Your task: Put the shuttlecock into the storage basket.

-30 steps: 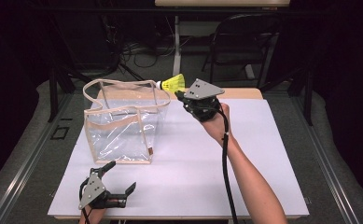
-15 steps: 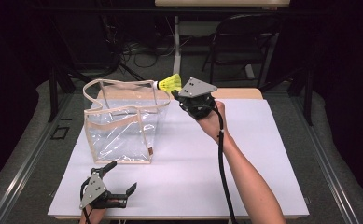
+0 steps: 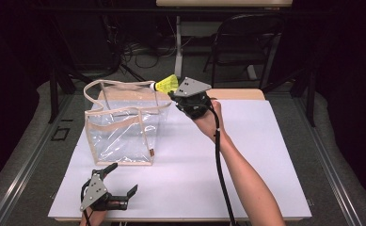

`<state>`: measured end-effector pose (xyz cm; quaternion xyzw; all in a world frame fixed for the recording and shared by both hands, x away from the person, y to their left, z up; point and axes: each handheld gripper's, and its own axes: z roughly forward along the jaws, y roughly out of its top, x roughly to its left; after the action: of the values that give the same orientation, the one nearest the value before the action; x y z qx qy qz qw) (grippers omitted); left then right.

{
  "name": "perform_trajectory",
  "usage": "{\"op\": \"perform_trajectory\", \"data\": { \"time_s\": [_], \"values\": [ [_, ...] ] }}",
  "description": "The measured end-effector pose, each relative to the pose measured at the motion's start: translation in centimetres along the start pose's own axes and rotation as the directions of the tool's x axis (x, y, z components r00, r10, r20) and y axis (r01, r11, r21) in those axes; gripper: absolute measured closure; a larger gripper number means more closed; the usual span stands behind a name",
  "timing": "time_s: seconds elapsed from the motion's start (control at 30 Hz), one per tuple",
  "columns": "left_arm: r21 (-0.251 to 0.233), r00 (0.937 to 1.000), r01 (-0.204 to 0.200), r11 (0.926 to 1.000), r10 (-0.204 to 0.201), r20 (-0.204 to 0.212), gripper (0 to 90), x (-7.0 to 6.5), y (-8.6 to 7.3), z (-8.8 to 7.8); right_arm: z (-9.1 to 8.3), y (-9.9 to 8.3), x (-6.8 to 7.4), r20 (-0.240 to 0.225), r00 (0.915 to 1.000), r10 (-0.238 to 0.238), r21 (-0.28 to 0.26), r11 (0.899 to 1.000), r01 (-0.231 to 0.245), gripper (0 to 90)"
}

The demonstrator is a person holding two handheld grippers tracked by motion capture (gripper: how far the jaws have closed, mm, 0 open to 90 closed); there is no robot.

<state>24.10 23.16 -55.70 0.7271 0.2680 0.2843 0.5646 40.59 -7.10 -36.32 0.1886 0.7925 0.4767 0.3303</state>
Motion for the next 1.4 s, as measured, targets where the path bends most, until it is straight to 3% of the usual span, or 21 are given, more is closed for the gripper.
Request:
{"op": "perform_trajectory", "data": {
  "time_s": [1.4],
  "values": [
    [-0.004, 1.0000, 0.003, 1.0000, -0.003, -0.009, 0.2, 0.0, 0.0, -0.1, 2.9, 0.8, 1.2, -0.049, 0.9981, -0.038, 0.074, 0.996, 0.042, 90.0]
  ]
}}
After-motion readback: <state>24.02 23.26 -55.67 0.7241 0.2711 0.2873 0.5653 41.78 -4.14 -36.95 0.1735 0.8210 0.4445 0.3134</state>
